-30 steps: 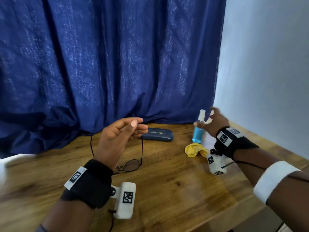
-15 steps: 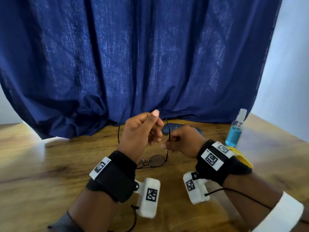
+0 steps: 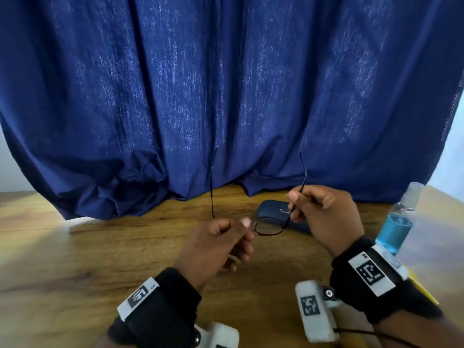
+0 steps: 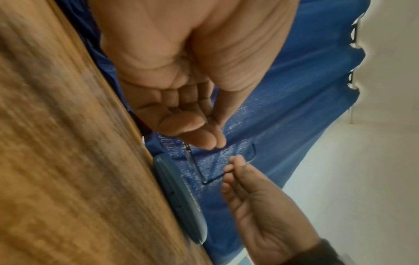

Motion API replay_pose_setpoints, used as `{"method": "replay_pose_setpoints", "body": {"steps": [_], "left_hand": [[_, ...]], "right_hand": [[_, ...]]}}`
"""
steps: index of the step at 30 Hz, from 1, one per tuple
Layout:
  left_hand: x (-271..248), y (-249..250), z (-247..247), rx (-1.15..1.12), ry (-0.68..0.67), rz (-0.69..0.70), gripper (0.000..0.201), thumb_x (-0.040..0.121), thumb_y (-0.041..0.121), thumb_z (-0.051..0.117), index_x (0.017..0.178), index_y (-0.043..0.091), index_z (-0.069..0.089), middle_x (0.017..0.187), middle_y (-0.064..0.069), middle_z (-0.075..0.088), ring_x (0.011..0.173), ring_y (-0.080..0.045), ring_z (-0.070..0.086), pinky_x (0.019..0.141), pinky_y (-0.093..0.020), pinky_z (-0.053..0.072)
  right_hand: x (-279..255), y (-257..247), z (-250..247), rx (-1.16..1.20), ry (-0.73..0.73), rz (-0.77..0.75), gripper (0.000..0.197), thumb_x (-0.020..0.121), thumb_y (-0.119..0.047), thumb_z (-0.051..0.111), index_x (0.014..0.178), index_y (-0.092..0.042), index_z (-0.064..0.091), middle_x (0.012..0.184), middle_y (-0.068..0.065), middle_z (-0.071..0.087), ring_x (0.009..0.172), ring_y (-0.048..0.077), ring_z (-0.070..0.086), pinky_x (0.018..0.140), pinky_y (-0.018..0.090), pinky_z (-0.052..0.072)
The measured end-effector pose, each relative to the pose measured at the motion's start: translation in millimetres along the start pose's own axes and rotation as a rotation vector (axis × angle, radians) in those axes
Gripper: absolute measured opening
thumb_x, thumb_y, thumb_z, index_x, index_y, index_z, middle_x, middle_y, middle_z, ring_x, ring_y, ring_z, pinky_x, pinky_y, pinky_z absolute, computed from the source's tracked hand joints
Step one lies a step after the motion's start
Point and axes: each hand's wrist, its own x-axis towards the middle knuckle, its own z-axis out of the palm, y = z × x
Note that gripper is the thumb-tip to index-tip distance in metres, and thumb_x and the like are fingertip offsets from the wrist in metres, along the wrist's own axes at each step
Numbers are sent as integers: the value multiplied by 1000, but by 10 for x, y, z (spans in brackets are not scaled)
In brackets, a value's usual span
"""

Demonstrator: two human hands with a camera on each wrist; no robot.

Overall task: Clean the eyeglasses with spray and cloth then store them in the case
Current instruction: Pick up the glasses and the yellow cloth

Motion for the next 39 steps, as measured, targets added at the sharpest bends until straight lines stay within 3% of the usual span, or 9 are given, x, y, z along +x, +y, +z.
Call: {"method": "replay_pose_setpoints", "body": {"steps": [8, 13, 19, 23, 26, 28, 31, 35, 39], "left_hand": [[52, -76, -13, -47, 27, -51, 34, 85, 38, 73, 101, 9, 78, 96, -7, 81, 78, -10, 73, 63, -26, 58], [120, -118, -51, -177, 155, -14, 24, 90, 29, 73, 97, 7, 77, 77, 1, 74, 77, -9, 68, 64, -25, 55], [218, -182, -118, -403, 266, -29, 22, 91, 21, 72, 102, 3, 76, 79, -4, 70, 61, -4, 64, 53, -19, 53], [272, -226, -162, -399, 301, -25, 16, 91, 19, 73, 97, 4, 75, 69, 3, 72, 57, -3, 61, 49, -18, 51], [268, -216, -135, -344, 288, -46, 13, 90, 20, 74, 91, 7, 75, 66, 2, 68, 59, -7, 59, 54, -23, 49], [248, -204, -97, -306, 241, -71, 12, 90, 20, 73, 89, 7, 74, 68, -1, 66, 62, -11, 57, 57, -25, 46], [232, -215, -71, -259, 186, -92, 21, 89, 21, 75, 99, 3, 75, 77, -4, 68, 67, -13, 60, 58, -27, 45], [255, -250, -79, -224, 136, -122, 27, 89, 23, 76, 107, 3, 76, 84, -6, 70, 69, -13, 61, 57, -27, 43], [232, -251, -87, -192, 71, -144, 24, 86, 29, 78, 99, 10, 79, 90, -7, 74, 76, -15, 62, 60, -28, 44]], "right_hand": [[-99, -94, -13, 57, 42, -82, 18, 94, -22, 66, 78, -16, 72, 67, 3, 71, 59, 14, 69, 63, 28, 59], [-163, -127, 91, 123, -12, -67, 13, 93, -21, 68, 83, -15, 74, 72, 4, 73, 62, 14, 71, 61, 24, 58], [-246, -277, 136, 253, -170, -81, 8, 87, -15, 74, 86, -9, 78, 73, 9, 76, 64, 19, 73, 61, 23, 58], [-325, -327, 177, 286, -271, -106, 17, 82, -14, 80, 96, -6, 77, 72, 12, 75, 63, 23, 73, 62, 31, 60], [-374, -384, 113, 259, -286, -88, 28, 81, -20, 82, 106, -12, 74, 80, 12, 75, 65, 24, 73, 63, 38, 62], [-405, -442, -39, 120, -278, -92, 31, 79, -29, 82, 108, -18, 73, 80, 7, 75, 64, 20, 73, 66, 36, 62], [-454, -512, -453, -231, -325, -107, 28, 79, -41, 81, 104, -28, 76, 80, -6, 76, 69, 9, 72, 70, 26, 60], [-488, -494, -1113, -565, -366, -61, 11, 81, -37, 81, 92, -34, 79, 75, -17, 74, 72, -3, 68, 68, 10, 48], [-540, -263, -1428, -1043, -494, 71, 20, 90, -23, 66, 105, -30, 76, 100, -5, 74, 93, 15, 65, 88, 28, 52]]}}
